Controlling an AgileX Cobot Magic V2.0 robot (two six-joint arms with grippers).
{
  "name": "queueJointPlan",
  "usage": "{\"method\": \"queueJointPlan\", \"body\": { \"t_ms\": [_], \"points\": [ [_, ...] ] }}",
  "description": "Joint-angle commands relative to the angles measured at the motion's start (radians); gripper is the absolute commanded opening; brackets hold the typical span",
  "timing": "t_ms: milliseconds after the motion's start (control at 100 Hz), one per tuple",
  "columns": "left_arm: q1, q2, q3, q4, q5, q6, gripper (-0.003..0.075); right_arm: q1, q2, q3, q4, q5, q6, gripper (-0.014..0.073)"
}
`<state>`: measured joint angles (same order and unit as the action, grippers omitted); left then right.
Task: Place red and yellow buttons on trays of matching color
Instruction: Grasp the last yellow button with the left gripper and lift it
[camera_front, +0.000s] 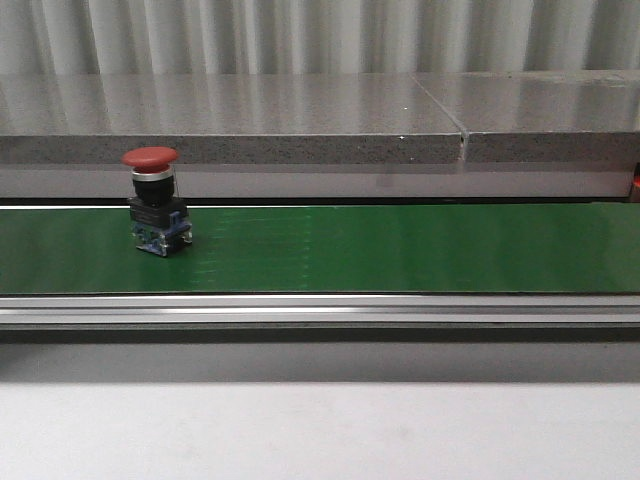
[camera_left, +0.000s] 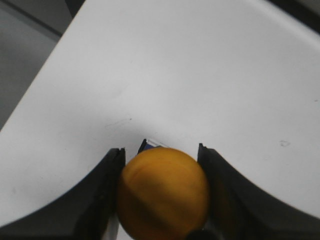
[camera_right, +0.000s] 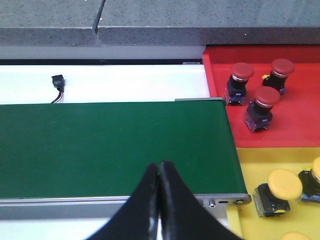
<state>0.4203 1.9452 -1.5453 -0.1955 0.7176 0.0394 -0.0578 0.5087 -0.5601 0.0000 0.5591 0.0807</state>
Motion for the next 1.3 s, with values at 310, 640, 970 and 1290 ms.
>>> {"method": "queueJointPlan", "body": {
  "t_ms": [310, 640, 970, 1290],
  "points": [
    [-0.124, -0.320, 0.072, -0.001, 0.060, 0.013, -0.0020, 0.003, 0.000, -0.025, -0.010, -0.073, -0.007, -0.0067],
    [-0.213, -0.515, 0.344, -0.001, 0.022, 0.029, -0.0020, 0.003, 0.000, -0.025, -0.010, -0.073, -0.007, -0.0067],
    [-0.300, -0.510, 0.458, -0.001, -0.036, 0.031, -0.0020, 0.003, 0.000, -0.025, -0.010, -0.073, -0.007, -0.0067],
    [-0.311, -0.487, 0.458, 0.011, -0.051, 0.031, -0.0019, 0.003, 0.000, -0.025, -0.010, -0.073, -0.007, -0.0067]
  ]
}}
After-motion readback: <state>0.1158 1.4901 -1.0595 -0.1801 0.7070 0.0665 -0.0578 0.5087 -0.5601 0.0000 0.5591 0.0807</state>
